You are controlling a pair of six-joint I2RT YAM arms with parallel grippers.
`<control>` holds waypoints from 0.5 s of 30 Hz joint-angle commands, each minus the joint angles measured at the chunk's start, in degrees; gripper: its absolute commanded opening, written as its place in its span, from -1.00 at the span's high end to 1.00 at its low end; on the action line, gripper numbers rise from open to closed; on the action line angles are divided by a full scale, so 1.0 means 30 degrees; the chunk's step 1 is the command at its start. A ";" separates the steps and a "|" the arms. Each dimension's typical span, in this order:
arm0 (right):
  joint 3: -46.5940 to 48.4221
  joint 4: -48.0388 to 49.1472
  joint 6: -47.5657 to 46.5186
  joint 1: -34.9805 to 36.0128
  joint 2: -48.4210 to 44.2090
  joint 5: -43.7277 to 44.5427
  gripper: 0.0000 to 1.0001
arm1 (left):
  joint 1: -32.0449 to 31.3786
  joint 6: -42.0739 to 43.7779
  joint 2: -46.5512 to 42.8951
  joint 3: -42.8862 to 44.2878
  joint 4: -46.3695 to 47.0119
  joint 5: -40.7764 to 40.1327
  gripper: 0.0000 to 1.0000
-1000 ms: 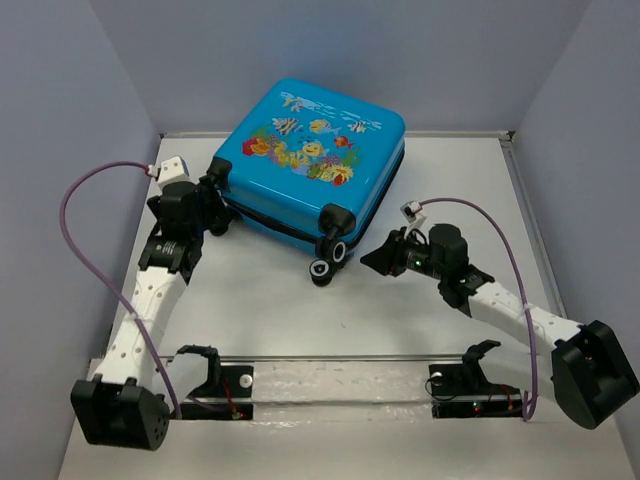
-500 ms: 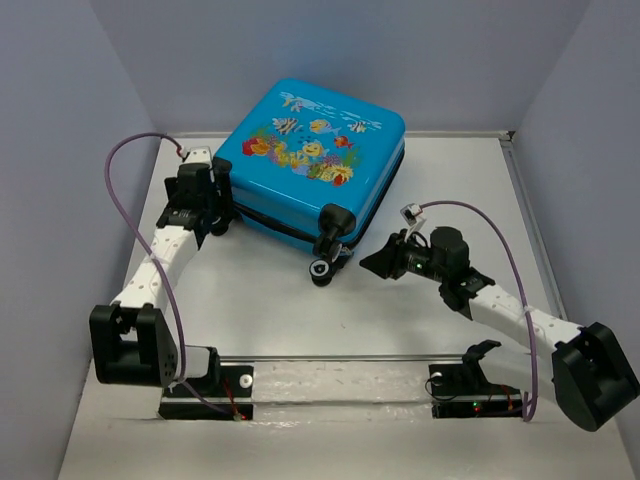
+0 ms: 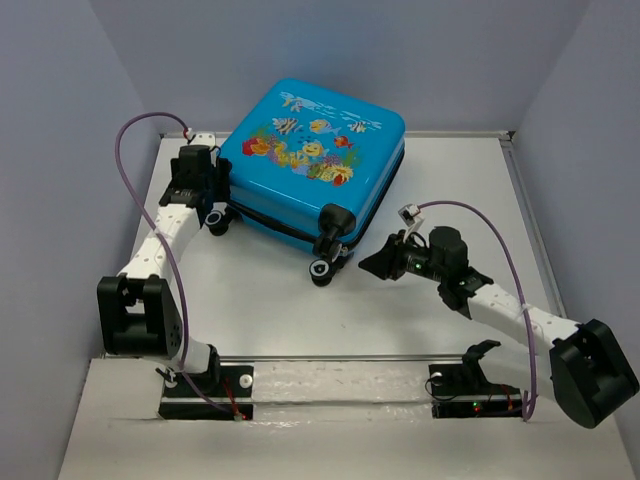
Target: Pack the luggage
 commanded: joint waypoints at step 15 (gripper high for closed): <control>0.0547 0.0444 -0.1948 0.0085 0.1004 0.0053 -0.10 | -0.0075 -0.0533 0.0417 0.0585 0.0401 0.6230 0.88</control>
